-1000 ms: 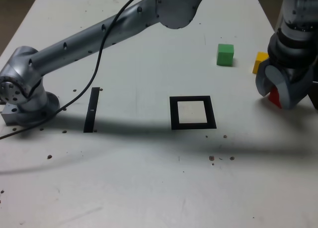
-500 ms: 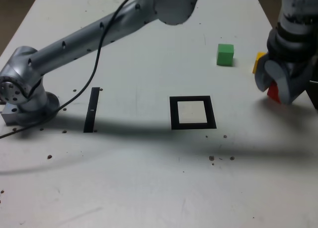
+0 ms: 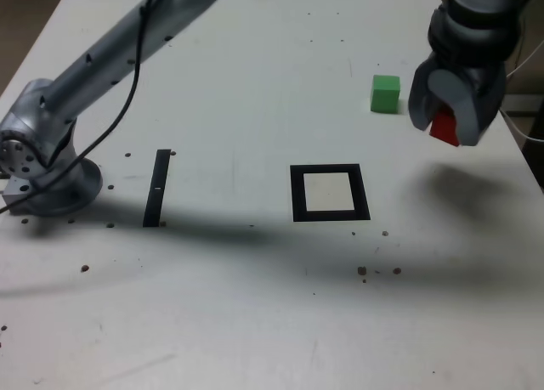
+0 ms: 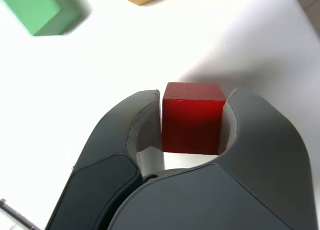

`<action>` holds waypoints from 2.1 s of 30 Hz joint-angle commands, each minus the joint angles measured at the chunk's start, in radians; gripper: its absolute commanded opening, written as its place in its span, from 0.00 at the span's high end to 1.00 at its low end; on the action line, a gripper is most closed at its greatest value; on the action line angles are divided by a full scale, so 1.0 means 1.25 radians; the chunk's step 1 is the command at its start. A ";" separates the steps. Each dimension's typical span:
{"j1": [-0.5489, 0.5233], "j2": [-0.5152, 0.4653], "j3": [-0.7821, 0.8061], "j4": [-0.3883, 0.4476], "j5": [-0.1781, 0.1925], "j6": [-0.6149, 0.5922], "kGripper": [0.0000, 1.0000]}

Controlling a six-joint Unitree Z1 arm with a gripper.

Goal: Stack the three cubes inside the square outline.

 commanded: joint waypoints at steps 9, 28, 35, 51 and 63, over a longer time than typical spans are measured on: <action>-0.001 -0.140 0.231 -0.013 -0.008 -0.193 0.65; 0.002 -0.312 0.689 -0.313 -0.191 -0.465 0.65; 0.010 -0.321 0.742 -0.334 -0.204 -0.489 0.65; 0.015 -0.326 0.820 -0.407 -0.206 -0.493 0.51; 0.020 -0.328 0.852 -0.435 -0.213 -0.493 0.01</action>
